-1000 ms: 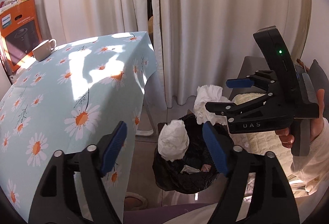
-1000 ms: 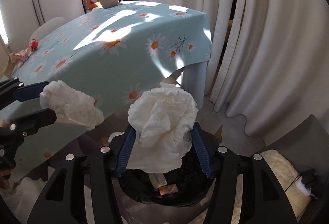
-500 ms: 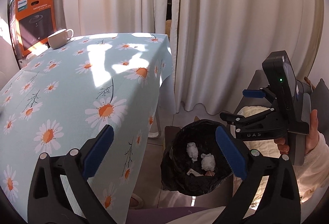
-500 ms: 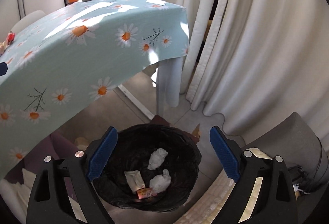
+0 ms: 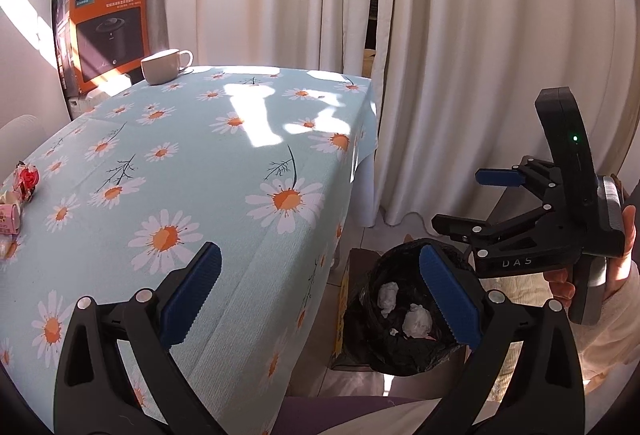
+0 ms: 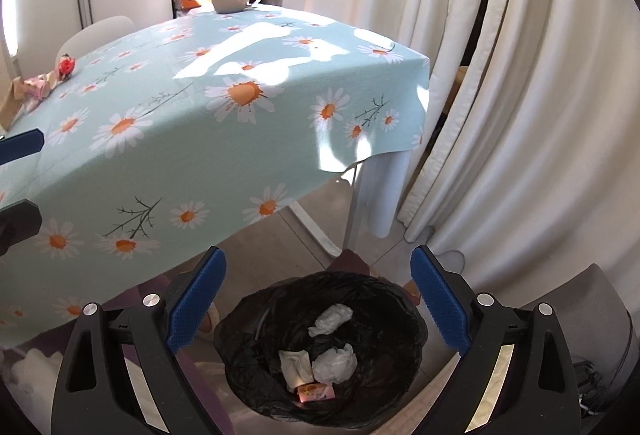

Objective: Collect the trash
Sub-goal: 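Move both open tools back over the table toward the remaining trash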

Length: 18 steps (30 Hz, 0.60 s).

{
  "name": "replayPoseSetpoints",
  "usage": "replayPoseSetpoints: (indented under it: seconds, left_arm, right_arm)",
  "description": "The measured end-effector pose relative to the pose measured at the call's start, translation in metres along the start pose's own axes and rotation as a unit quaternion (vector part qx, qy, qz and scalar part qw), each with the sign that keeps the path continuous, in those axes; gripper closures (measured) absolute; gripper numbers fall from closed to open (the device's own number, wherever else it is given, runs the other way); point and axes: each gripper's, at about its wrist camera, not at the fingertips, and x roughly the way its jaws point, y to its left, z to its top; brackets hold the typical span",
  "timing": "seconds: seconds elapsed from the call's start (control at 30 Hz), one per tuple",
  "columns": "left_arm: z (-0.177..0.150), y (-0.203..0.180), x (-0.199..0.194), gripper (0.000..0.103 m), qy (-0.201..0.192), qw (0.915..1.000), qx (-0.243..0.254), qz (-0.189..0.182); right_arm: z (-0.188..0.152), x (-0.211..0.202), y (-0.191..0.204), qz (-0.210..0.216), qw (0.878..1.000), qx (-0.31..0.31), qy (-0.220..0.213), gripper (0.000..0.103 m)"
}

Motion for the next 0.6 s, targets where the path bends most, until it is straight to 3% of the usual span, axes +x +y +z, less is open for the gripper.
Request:
replayPoseSetpoints:
  seconds: [0.3,0.47,0.6]
  left_arm:
    - [0.006,0.043,-0.037,0.006,-0.03,0.9972,-0.031,0.061]
    - [0.003,0.08,-0.052,0.006,-0.035,0.9936,-0.071,0.081]
    - [-0.002,0.105,-0.063,0.006,-0.036,0.9885,-0.088,0.118]
  right_arm:
    - [0.047,-0.025,0.049,0.084,0.995,-0.027,-0.056,0.012]
    - [0.073,-0.025,0.083,0.134,0.987,-0.054,-0.069,0.01]
    - [0.09,-0.021,0.112,0.166,0.981,-0.074,-0.075,0.01]
